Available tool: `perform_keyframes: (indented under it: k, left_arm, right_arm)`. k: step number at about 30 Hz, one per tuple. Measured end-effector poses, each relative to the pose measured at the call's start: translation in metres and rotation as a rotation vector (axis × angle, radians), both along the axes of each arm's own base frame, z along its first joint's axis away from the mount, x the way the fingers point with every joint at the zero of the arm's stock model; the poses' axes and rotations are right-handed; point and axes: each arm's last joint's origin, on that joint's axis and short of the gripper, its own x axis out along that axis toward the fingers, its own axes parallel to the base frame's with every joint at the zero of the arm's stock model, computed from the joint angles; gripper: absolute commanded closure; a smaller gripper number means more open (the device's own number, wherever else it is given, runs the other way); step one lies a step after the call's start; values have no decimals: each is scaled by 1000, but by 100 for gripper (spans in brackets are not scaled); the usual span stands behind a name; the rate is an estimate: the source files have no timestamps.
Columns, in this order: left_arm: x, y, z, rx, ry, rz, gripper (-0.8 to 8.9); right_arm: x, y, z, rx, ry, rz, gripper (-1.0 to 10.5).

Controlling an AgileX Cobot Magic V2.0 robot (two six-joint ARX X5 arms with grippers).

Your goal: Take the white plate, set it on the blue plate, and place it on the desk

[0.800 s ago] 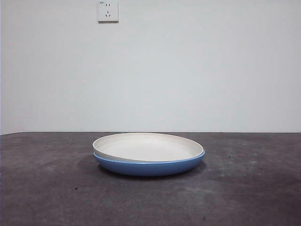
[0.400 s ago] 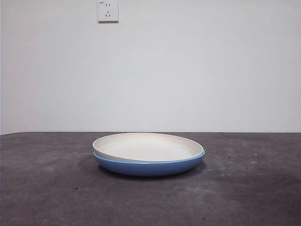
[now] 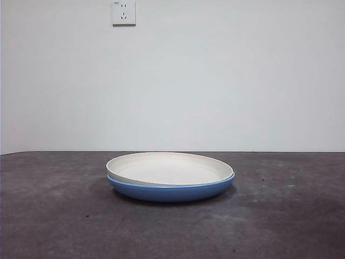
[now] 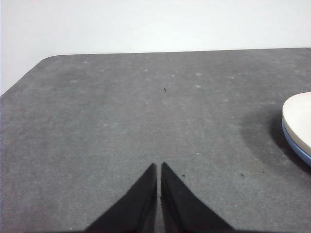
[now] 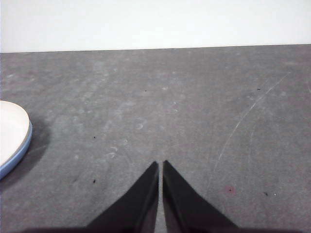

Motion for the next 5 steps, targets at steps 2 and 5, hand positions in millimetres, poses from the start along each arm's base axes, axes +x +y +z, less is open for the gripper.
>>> perform_keyframes:
  k: [2,5]
  left_arm:
    - [0,0,0,0,0,0,797]
    - [0,0,0,0,0,0,797]
  right_arm:
    - [0,0,0,0,0,0,939]
    - [0,0,0,0,0,0,939]
